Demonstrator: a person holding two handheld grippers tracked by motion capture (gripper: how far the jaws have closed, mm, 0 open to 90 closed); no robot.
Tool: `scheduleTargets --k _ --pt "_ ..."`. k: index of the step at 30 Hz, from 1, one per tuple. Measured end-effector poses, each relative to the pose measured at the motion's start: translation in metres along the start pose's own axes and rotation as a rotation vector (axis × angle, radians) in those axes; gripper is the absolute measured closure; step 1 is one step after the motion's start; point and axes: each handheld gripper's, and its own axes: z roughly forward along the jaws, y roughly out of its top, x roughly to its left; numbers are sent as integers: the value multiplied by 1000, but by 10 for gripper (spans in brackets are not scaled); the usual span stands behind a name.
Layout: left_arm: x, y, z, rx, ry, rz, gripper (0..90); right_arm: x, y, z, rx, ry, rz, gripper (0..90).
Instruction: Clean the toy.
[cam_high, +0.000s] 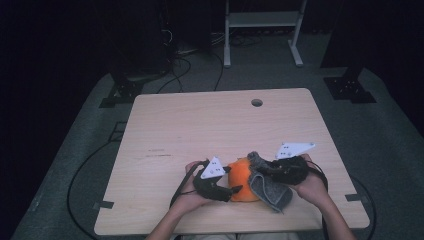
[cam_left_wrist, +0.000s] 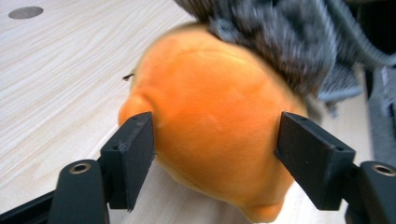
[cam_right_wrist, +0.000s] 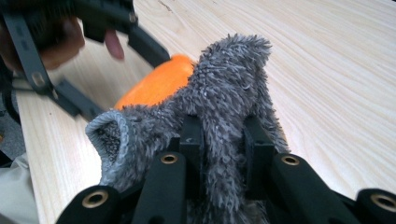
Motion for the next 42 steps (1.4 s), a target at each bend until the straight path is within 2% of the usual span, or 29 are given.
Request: scheduleTargets --k 4,6,7,10,12,13,16,18,19,21,22,23,24,27,29,31,32,33,34,36,39,41,42 --pt "2 5 -7 -47 24 -18 233 9 -8 -2 -9 17 -17 736" --pt "2 5 -5 -37 23 -22 224 14 -9 -2 -8 19 -35 736" --pt "1 2 3 27 9 -28 225 18 -9 -1 -7 19 -49 736" --pt "-2 -1 8 39 -16 -34 248 24 -9 -3 12 12 -84 736" --pt "-4 1 8 46 -10 -11 268 25 -8 -8 14 12 -77 737" --pt "-6 1 9 43 -7 8 279 30 -4 -12 8 6 -94 737" --pt "-10 1 9 25 -12 53 292 48 9 -14 -7 35 -152 737" --pt "-12 1 8 32 -12 70 296 56 15 -7 19 35 -196 736" --pt "-12 0 7 41 -6 74 302 55 15 -3 35 28 -213 735" --pt "-10 -2 6 41 -5 62 307 48 12 -1 20 31 -177 736" --pt "-10 -2 6 41 -5 62 307 48 12 -1 20 31 -177 736" --pt "-7 -3 7 36 -12 44 307 36 7 -5 10 -9 -145 736" --pt "-7 -3 7 36 -14 39 307 30 4 -7 12 -33 -132 736" --pt "-6 -2 7 42 -16 42 306 10 -4 -12 16 -91 -80 736" --pt "-5 -2 7 40 -23 38 300 2 -9 -14 8 -75 -34 735" --pt "-1 0 5 38 -50 4 273 1 -12 -13 2 -59 -22 737" --pt "-1 0 5 38 -50 4 252 1 -12 -13 2 -59 -22 737" --pt "3 1 3 31 -81 -46 244 5 -14 -11 4 -45 -29 740" --pt "5 1 3 29 -102 -77 234 7 -15 -11 4 -38 -31 740" --pt "5 0 5 40 -127 -105 205 13 -18 -12 -4 -24 -41 742" --pt "4 -1 9 69 -170 -152 168 20 -22 -16 1 -27 -59 742" --pt "1 0 12 85 -184 -160 164 23 -27 -20 -2 -25 -55 743" --pt "-2 1 13 89 -186 -133 185 24 -29 -20 -4 -25 -52 743"
